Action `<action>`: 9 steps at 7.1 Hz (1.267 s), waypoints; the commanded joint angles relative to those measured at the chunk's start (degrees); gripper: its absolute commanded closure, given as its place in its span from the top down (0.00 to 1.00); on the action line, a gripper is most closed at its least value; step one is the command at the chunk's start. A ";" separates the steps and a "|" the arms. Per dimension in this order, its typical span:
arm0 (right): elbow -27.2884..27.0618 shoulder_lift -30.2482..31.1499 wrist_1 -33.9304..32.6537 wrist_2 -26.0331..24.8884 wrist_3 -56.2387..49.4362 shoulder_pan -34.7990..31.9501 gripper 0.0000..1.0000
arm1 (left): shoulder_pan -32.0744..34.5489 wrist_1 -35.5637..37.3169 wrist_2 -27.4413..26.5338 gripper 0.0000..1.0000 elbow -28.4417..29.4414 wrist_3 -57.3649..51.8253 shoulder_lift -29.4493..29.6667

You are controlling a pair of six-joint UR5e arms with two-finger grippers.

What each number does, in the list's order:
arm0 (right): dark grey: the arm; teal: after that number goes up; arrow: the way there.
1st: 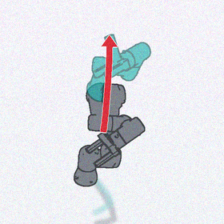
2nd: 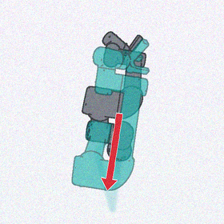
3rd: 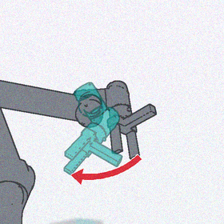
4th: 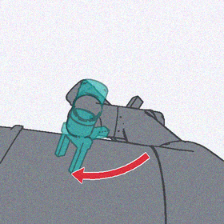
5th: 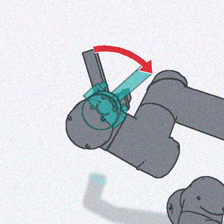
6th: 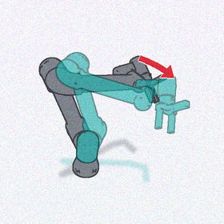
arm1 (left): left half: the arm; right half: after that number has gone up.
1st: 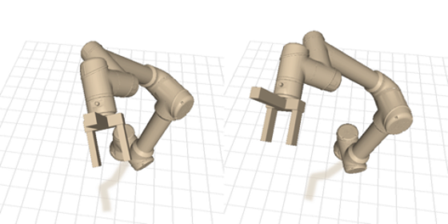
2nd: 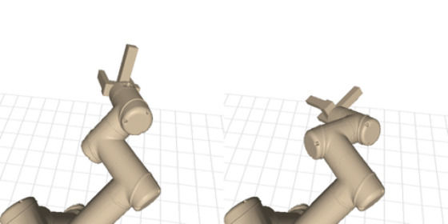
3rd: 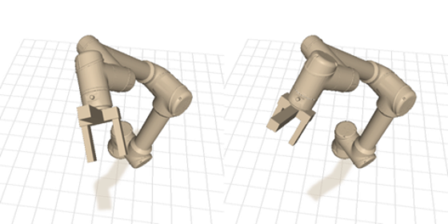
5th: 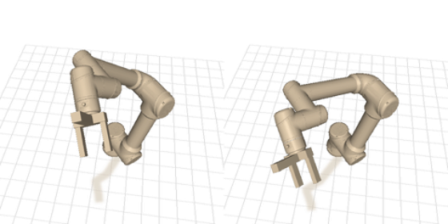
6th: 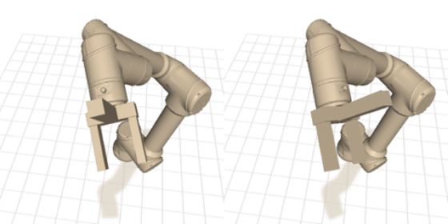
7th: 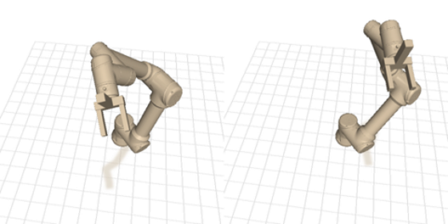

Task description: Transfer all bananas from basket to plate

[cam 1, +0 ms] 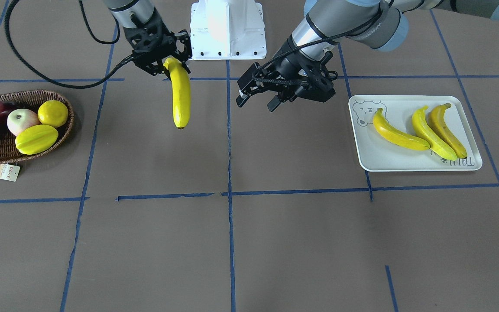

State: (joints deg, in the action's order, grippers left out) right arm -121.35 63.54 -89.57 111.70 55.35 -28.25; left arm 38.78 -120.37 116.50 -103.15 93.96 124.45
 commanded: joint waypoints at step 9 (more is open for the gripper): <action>-0.73 -6.41 -0.08 -7.89 4.06 5.75 0.01 | -7.22 -5.57 -0.31 0.98 0.50 3.07 1.50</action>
State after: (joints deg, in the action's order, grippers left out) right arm -122.07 57.17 -89.65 104.21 59.41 -22.46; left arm 32.69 -125.87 116.18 -102.50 96.90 125.88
